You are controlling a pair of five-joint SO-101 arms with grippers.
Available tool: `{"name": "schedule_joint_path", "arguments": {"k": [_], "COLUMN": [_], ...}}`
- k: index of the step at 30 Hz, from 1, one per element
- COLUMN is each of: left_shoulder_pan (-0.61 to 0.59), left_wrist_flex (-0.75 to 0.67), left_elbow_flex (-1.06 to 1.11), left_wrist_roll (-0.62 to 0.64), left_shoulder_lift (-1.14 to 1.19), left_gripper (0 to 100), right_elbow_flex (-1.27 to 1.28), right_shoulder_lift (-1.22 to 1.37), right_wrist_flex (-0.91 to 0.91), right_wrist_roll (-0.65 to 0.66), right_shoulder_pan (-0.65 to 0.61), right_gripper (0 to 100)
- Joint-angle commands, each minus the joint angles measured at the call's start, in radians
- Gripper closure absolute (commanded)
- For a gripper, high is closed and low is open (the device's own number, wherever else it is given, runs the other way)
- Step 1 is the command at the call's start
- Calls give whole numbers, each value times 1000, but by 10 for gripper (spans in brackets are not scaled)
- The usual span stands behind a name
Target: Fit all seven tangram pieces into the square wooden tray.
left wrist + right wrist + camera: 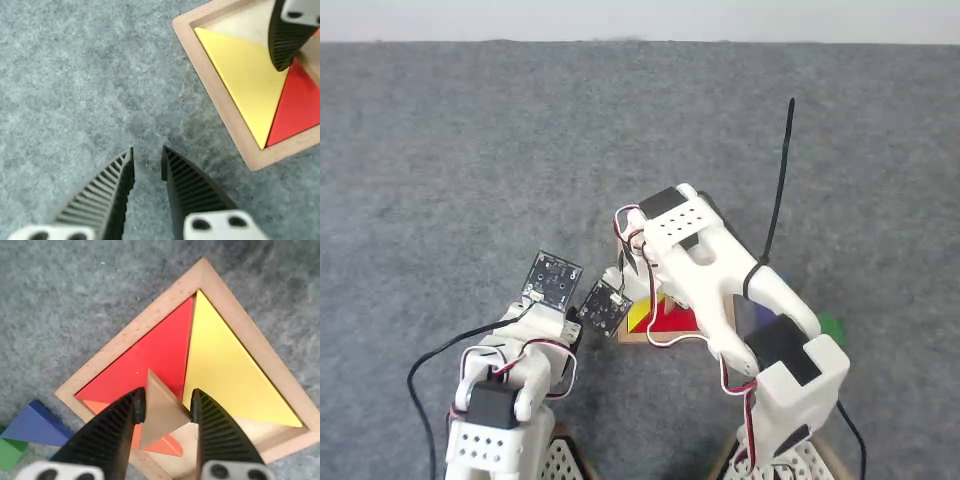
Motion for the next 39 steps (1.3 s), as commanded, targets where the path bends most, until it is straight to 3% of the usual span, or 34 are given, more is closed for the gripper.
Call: {"name": "schedule_joint_path", "arguments": {"k": [1,11,17,22,28,33,39], "left_shoulder_pan": [2,2,2,2,2,2,2], "left_wrist_flex": [5,5,5,5,5,5,5], "left_elbow_flex": [-7,-7,-7,-7,-7,-7,-7], "left_wrist_roll": [6,6,6,6,6,6,6], "left_shoulder_lift": [-2,-2,-2,-2,-2,-2,-2], "left_gripper": [912,912,912,912,912,912,912], "right_elbow_flex": [-52,-95,-249,-318,-316,-98,434], "right_shoulder_lift": [-15,-16,-18,-24,-150,-440,-664], "right_wrist_flex": [-7,-35,-35,-35,-77,-166,-437], "right_wrist_roll": [-48,-163,-537,-812,-1145,-1349,-1524], "right_shoulder_pan": [24,61,180,278,371,369,202], "right_gripper": [813,772,780,991,991,991,991]}}
